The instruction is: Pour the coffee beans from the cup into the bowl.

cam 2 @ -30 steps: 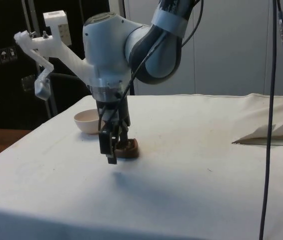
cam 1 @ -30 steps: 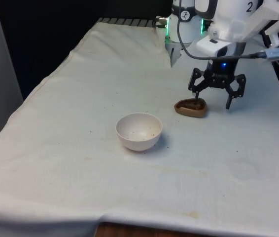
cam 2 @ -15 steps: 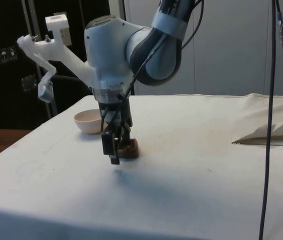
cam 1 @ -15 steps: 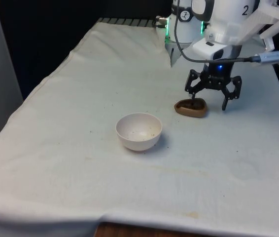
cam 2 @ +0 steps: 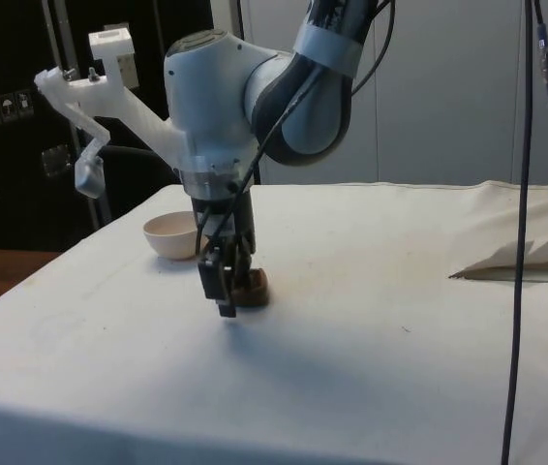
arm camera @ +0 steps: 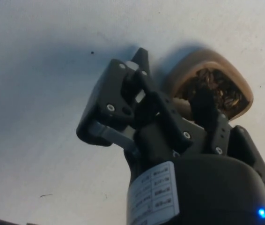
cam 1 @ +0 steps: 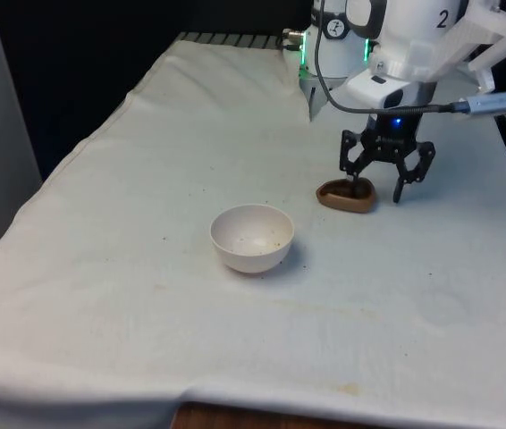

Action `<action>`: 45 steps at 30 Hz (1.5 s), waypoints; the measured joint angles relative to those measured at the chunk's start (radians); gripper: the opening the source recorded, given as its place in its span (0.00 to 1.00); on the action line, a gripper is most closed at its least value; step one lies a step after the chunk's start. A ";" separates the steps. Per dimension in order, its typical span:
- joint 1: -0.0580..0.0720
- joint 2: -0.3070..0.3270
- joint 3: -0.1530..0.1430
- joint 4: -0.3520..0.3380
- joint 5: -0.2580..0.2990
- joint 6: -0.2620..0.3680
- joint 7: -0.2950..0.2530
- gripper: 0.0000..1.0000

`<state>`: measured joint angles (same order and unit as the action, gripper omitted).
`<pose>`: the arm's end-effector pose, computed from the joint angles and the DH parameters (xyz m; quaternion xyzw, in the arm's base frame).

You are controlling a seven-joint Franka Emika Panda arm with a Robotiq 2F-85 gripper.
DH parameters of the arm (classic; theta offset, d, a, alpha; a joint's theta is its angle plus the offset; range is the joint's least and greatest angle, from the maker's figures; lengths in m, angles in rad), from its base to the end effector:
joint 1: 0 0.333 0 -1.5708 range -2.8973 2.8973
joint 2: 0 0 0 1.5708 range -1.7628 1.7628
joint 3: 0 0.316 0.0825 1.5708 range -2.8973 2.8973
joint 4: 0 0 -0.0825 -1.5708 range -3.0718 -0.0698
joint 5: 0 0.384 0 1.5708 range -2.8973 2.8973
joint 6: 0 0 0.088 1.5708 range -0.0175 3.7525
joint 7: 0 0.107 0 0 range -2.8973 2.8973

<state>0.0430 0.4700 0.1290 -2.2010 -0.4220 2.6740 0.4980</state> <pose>0.5405 0.1086 0.1674 0.9976 0.0180 0.0295 0.0602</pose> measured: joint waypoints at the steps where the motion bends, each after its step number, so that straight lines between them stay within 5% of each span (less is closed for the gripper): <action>1: 0.000 0.000 0.000 0.000 0.000 0.000 0.000 0.61; 6: 0.000 0.000 0.000 0.000 0.000 0.000 0.000 0.34; 9: 0.000 -0.001 0.000 0.000 0.000 0.000 0.000 0.09; 12: 0.000 -0.002 0.000 0.000 0.000 0.000 0.000 0.00; 32: 0.000 -0.134 0.020 0.008 0.003 -0.117 0.000 0.00; 45: 0.000 -0.153 0.029 0.120 0.007 -0.224 -0.020 0.00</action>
<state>0.0430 0.3170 0.1580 -2.0810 -0.4150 2.4500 0.4780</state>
